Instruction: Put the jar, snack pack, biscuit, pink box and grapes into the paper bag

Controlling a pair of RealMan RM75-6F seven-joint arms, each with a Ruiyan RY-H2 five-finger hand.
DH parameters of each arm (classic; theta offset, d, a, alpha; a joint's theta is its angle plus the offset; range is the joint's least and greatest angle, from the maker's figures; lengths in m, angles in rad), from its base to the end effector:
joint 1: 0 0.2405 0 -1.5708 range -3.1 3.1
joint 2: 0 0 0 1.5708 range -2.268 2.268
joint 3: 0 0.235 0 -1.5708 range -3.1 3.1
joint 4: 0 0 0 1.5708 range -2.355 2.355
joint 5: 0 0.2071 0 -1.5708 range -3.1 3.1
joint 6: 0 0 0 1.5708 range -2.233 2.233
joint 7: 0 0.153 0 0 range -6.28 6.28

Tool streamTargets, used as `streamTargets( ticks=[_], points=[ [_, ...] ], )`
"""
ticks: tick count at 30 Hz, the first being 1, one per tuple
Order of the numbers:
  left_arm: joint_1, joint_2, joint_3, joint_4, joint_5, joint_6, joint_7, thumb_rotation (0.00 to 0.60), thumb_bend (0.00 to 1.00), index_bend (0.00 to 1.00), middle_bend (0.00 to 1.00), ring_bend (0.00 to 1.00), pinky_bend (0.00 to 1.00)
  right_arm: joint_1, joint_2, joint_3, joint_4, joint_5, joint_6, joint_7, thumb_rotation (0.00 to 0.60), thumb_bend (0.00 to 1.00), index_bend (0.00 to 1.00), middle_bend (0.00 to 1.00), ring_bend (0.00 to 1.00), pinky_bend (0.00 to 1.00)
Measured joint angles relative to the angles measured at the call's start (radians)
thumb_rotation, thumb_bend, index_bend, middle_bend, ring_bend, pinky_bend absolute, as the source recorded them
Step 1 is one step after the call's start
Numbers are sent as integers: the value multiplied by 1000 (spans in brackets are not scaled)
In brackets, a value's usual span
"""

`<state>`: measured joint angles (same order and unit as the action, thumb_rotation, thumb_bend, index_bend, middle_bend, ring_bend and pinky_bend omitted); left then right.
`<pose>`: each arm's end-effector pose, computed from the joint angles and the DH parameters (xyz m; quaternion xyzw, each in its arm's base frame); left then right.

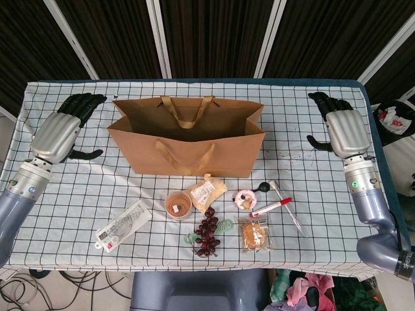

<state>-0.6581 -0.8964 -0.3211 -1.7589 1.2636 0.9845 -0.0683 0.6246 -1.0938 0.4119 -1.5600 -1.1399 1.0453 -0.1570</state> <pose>-0.1265 0.3607 0.1890 -0.6829 -0.3312 -0.4648 0.4560 -0.1594 -0.3905 0.1874 0.6214 -0.3042 0.4529 0.5623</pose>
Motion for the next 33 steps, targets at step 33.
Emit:
streamTargets(
  ticks=[33],
  points=[
    [105,29,77,-10,138,143,-112,600,122,30,58,0,71,-88,42,-80,-103,-43,143,-1,600,190,135,119,196,218]
  ],
)
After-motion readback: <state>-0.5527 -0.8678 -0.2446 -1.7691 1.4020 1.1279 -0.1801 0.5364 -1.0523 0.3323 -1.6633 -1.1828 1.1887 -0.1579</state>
